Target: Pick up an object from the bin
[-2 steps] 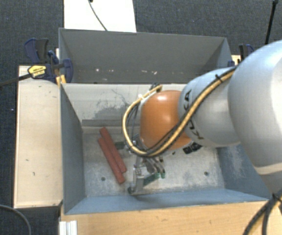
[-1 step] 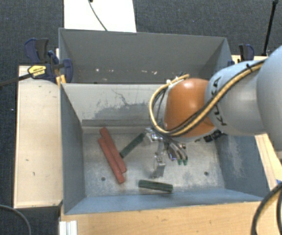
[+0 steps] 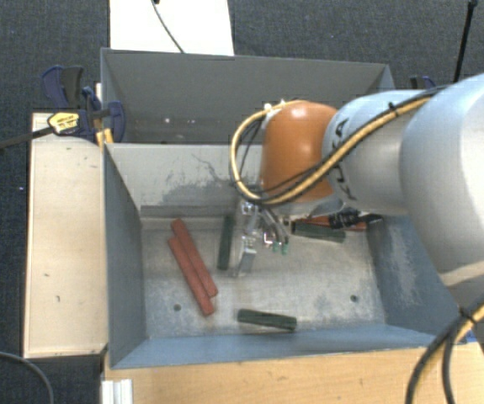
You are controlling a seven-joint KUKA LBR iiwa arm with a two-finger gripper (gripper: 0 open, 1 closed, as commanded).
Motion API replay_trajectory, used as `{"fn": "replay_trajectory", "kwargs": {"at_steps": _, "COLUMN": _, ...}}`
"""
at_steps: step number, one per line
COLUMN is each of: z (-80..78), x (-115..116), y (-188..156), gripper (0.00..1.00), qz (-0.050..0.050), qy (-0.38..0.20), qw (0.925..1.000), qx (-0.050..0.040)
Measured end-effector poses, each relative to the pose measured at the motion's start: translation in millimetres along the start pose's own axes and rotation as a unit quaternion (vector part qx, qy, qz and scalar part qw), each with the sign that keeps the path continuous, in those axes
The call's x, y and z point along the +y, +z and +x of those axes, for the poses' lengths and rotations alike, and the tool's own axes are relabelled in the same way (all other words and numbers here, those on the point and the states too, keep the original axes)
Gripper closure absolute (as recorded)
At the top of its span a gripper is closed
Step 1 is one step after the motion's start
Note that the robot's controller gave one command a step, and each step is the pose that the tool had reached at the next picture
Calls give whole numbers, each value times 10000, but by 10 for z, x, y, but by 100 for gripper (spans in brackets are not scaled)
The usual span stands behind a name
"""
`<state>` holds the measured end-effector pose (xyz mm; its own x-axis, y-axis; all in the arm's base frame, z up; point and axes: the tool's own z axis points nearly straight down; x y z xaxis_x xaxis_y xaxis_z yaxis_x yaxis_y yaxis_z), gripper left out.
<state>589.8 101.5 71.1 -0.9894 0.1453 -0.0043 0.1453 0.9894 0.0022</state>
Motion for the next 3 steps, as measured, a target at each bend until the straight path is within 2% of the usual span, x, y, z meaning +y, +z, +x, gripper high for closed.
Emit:
{"fn": "replay_trajectory", "kwargs": {"at_steps": 1, "z": 201, "x": 921, "y": -26, "gripper": 0, "qz": -16, "qy": -2289, "qw": 9735, "qx": -6}}
{"fn": "replay_trajectory", "kwargs": {"at_steps": 2, "z": 190, "x": 894, "y": -25, "gripper": 100, "qz": -7, "qy": -2242, "qw": 9745, "qx": -4}}
{"fn": "replay_trajectory", "kwargs": {"at_steps": 3, "z": 190, "x": 893, "y": -24, "gripper": 0, "qz": -8, "qy": -2222, "qw": 9750, "qx": -1}}
